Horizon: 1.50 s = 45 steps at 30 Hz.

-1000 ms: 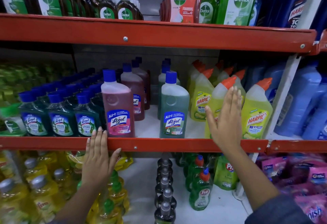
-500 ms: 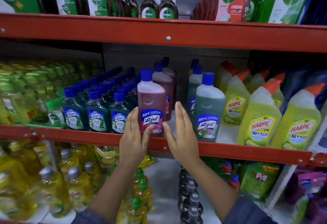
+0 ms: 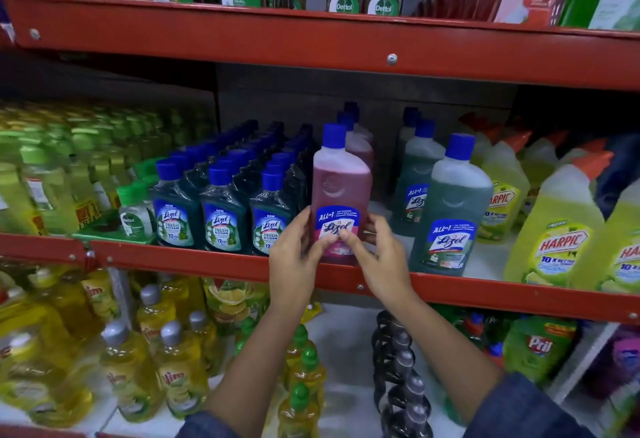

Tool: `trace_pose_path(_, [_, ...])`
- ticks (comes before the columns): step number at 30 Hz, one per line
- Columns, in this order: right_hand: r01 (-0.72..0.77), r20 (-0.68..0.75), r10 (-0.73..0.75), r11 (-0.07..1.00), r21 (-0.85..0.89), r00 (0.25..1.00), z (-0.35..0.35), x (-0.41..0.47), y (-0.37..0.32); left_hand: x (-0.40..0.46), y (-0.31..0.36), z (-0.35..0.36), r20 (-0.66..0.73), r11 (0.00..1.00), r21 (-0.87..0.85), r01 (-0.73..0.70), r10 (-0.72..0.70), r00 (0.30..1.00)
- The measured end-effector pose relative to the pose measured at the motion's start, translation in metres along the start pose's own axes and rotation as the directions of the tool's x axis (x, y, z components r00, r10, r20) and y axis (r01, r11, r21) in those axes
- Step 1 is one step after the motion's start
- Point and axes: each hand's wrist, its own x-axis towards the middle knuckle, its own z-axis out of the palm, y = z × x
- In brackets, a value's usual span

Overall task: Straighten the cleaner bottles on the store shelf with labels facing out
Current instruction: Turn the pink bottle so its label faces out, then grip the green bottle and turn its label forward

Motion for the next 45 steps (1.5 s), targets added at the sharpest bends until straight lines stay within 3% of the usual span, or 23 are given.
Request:
trace_pose_path(7, [0.003,-0.086,-0.007,0.999,-0.046,0.996,0.0,-0.003,0.002,0.009,0.001,0.003,0.072,0.999,-0.025,-0.025,0.027,0.997])
trace_pose_path(24, [0.035,-0.131,-0.06,0.982,-0.184,0.99,0.005,-0.008,-0.001,0.006,0.003,0.004,0.07,0.993,-0.119,-0.004,0.013,0.997])
trace_pose_path(30, [0.055,-0.092,-0.07,0.986,-0.16,0.993,-0.014,-0.008,-0.006,-0.004,-0.003,0.016,-0.059,0.996,-0.088,0.004,-0.01,0.998])
trace_pose_path(36, [0.164,-0.38,-0.225,0.969,-0.185,0.897,-0.059,-0.02,-0.012,-0.029,0.017,0.045,-0.275,0.984,0.116,-0.135,0.163,0.948])
trace_pose_path(40, [0.144,-0.495,-0.232,0.967,-0.211,0.837,-0.089,-0.021,0.002,-0.03,0.034,0.075,-0.121,0.985,0.063,-0.158,0.164,0.979])
trace_pose_path(45, [-0.044,-0.476,-0.007,0.994,-0.097,0.879,-0.118,-0.015,0.026,-0.025,0.048,0.115,0.128,1.0,-0.004,-0.026,0.026,0.991])
